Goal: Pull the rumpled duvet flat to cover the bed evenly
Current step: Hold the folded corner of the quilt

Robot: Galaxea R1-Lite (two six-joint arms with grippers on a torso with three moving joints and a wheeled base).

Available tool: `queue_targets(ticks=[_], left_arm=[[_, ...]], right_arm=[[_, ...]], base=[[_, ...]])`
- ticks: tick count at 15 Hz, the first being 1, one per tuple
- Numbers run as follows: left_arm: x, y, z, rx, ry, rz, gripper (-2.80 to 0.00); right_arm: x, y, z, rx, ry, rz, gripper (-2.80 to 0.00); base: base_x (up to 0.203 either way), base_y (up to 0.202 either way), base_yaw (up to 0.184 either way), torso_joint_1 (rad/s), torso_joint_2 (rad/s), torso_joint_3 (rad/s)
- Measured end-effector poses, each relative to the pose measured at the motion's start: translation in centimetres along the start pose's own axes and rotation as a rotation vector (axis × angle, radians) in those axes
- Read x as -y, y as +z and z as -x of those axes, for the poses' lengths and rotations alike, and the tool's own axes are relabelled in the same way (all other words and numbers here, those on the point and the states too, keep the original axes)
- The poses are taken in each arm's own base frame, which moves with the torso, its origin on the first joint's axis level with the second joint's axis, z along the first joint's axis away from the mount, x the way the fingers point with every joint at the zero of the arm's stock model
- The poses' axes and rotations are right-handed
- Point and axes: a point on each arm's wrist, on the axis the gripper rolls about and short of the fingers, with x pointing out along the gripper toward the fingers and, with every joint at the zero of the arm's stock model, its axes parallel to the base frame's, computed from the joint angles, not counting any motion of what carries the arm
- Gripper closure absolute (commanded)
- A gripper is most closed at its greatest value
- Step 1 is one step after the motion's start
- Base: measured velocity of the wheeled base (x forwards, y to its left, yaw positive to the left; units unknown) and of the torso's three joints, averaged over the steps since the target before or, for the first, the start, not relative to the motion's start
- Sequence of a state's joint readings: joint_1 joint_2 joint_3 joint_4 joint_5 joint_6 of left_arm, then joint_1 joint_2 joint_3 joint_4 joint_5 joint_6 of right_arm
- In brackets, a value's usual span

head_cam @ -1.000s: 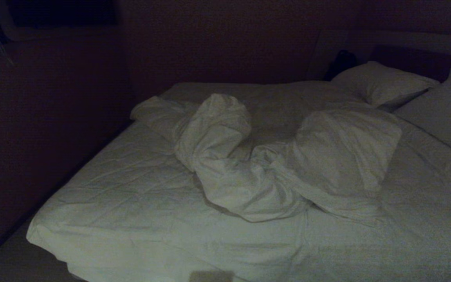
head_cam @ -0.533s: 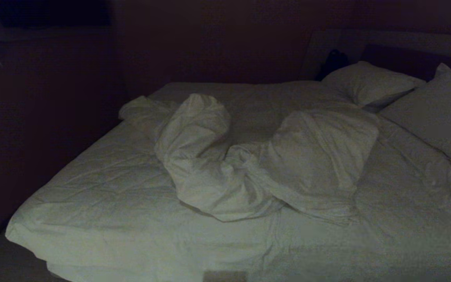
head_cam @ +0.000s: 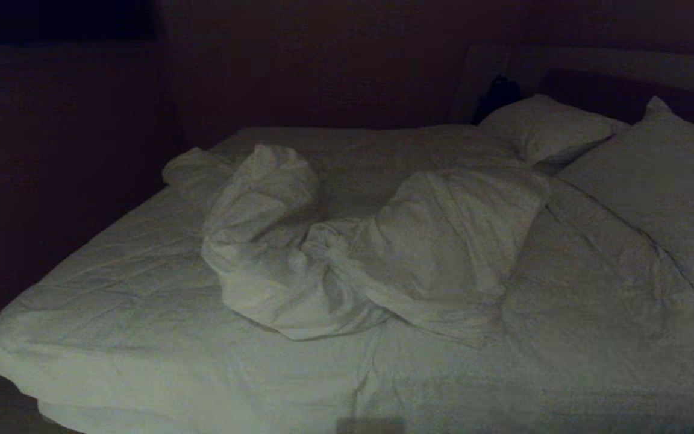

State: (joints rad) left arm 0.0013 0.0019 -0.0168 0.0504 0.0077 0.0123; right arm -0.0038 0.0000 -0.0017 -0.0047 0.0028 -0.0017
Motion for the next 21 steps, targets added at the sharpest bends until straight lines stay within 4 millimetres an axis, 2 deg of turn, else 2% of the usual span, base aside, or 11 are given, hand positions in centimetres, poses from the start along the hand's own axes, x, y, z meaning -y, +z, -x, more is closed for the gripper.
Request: queue_targets(ticks=[10,21], left_arm=[[0.00,0.02,0.00,0.001,0.001,0.002,0.00],[0.00,0.02,0.00,0.001,0.002,0.003,0.00]], right_arm=[[0.00,0.00,0.00,0.000,0.000,0.000,0.00],[0.00,0.00,0.00,0.000,0.000,0.000,0.00]], base=[[0.000,-0.187,0.001,0.004,0.00,0.003],[0.000,-0.008,0.000,0.000,0.00,0.001]])
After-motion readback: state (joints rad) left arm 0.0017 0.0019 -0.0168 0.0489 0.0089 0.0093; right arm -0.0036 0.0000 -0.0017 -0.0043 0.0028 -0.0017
